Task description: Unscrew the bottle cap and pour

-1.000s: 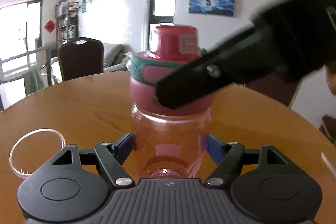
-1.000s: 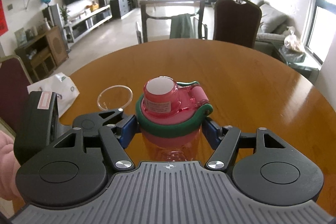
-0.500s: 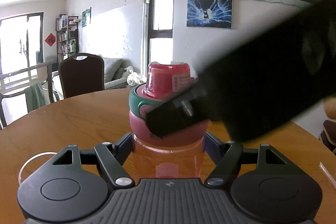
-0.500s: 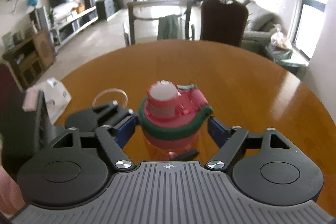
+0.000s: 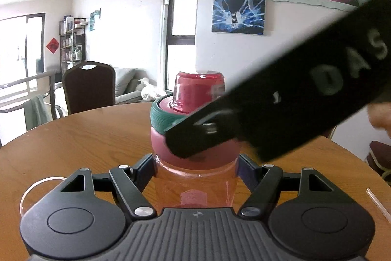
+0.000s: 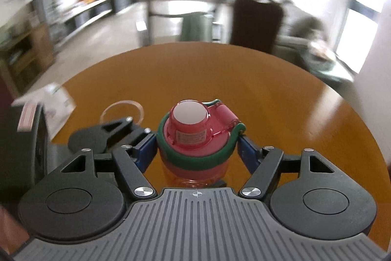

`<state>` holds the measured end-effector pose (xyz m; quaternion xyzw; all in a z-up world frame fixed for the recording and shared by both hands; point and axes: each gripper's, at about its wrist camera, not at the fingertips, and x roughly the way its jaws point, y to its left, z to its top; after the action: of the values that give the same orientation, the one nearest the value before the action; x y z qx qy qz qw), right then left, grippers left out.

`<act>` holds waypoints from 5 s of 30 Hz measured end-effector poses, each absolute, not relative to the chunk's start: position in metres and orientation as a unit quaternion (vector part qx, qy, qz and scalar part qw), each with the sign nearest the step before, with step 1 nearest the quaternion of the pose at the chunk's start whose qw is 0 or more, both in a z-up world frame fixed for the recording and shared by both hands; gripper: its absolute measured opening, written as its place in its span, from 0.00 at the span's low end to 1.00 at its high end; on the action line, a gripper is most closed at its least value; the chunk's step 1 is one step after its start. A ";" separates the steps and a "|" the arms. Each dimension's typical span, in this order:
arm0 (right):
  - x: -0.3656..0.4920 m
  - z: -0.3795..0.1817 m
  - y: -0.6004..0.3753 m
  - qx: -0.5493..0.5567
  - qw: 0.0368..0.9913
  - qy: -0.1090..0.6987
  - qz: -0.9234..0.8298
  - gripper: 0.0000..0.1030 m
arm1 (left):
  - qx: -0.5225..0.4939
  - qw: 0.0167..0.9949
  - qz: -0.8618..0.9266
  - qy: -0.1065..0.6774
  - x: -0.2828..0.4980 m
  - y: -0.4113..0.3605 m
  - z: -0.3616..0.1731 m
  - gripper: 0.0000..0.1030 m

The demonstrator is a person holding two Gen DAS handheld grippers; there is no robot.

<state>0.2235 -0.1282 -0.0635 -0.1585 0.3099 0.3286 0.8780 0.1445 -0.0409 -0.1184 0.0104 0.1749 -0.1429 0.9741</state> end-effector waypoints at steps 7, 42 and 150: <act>0.228 -0.061 -0.148 -0.173 0.865 0.320 0.346 0.71 | 0.014 0.972 -0.154 0.177 0.139 -0.048 -0.120 0.69; 0.231 -0.055 -0.158 -0.195 0.847 0.326 0.372 0.67 | 0.016 0.969 -0.157 0.188 0.154 -0.032 -0.113 0.69; 0.216 -0.048 -0.173 -0.148 0.870 0.346 0.319 0.78 | 0.004 0.967 -0.159 0.201 0.156 -0.026 -0.119 0.70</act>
<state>0.2160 -0.1732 -0.0481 -0.1484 0.3465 0.3191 0.8696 0.1558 -0.0264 -0.1189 0.0036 0.2010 -0.1590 0.9666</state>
